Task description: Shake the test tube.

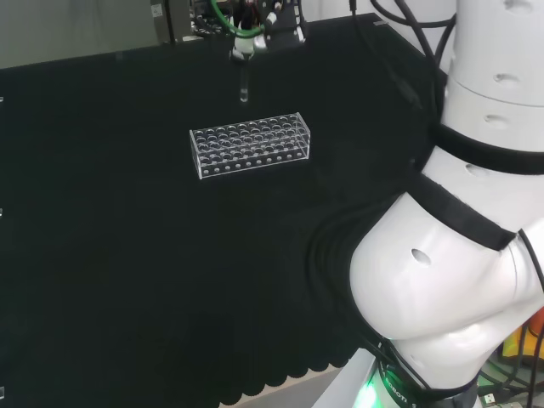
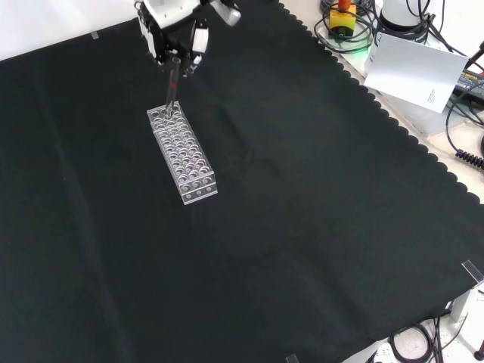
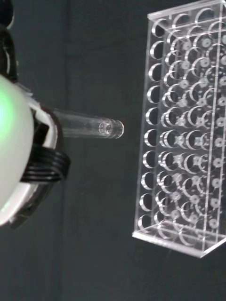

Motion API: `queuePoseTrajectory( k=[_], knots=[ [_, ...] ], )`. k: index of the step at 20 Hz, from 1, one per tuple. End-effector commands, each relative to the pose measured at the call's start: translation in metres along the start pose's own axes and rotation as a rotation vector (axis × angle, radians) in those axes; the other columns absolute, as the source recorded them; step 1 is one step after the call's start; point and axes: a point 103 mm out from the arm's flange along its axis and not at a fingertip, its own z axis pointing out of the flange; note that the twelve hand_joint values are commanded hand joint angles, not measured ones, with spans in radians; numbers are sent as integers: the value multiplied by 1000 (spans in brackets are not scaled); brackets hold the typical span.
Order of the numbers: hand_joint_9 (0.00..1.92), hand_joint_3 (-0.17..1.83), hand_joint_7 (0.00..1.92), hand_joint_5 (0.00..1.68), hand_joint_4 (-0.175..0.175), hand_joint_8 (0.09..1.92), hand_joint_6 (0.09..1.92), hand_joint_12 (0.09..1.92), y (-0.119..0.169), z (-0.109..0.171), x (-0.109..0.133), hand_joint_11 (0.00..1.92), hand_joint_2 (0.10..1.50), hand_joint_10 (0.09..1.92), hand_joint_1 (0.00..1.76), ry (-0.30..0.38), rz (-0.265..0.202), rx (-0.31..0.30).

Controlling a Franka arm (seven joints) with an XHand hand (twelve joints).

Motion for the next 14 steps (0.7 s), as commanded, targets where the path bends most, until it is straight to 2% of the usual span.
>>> queuePoseTrajectory(
  k=[1, 7, 14],
  knots=[
    [1733, 615, 1808, 1434, -175, 385, 341, 744, -25, -28, 1, 1354, 631, 312, 1234, 27, -28, -31],
    [1735, 619, 1808, 1436, -175, 383, 340, 745, -40, -32, 15, 1354, 629, 310, 1234, 52, -57, -36],
    [1736, 623, 1810, 1437, -175, 383, 338, 747, -48, -37, 63, 1354, 626, 308, 1235, 83, -148, -40]
  ],
)
